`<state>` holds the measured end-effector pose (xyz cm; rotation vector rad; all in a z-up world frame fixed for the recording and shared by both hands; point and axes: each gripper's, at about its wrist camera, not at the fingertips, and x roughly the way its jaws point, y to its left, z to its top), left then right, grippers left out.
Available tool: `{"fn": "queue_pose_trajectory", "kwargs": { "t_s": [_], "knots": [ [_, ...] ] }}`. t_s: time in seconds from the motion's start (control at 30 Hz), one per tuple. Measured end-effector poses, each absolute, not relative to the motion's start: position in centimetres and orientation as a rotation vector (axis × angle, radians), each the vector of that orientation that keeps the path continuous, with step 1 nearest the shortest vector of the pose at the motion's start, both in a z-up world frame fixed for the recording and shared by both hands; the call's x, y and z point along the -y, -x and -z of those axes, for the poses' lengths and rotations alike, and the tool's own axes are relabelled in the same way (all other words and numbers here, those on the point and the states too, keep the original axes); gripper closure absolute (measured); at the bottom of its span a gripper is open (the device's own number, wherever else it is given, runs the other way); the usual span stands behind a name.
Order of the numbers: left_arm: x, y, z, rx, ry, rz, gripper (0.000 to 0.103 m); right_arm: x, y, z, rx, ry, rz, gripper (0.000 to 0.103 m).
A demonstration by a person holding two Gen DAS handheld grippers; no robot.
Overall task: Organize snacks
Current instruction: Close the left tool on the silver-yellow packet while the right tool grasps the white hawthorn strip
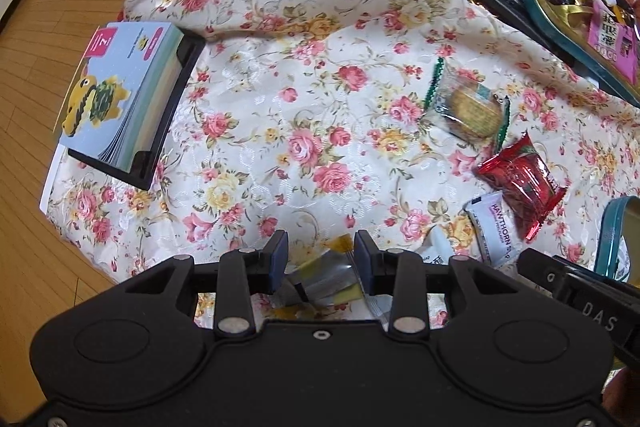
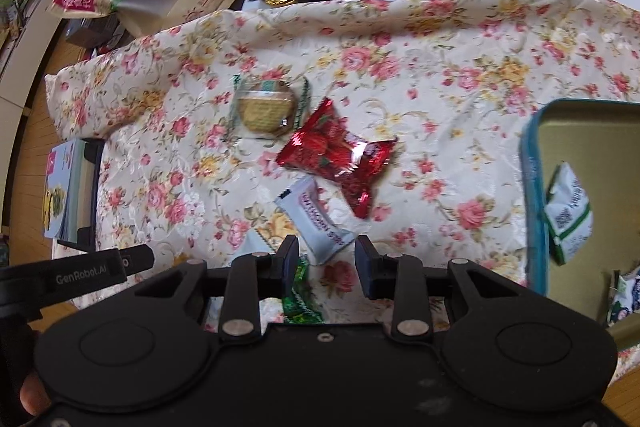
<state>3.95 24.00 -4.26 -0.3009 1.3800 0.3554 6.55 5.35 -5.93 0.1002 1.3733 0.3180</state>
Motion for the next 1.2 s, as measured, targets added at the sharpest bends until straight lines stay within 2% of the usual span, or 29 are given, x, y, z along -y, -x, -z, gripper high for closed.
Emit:
{"fn": "queue_pose_trajectory", "kwargs": {
  "t_s": [0.8, 1.2],
  "knots": [
    [-25.8, -3.4, 4.1, -1.377, 0.322, -0.341, 0.057, -10.0, -6.9, 9.8, -1.273, 0.116, -0.336, 0.070],
    [-24.3, -3.5, 3.8, -1.367, 0.221, -0.284, 0.057, -7.8, -8.3, 10.4, -1.352, -0.019, -0.309, 0.070]
  ]
}}
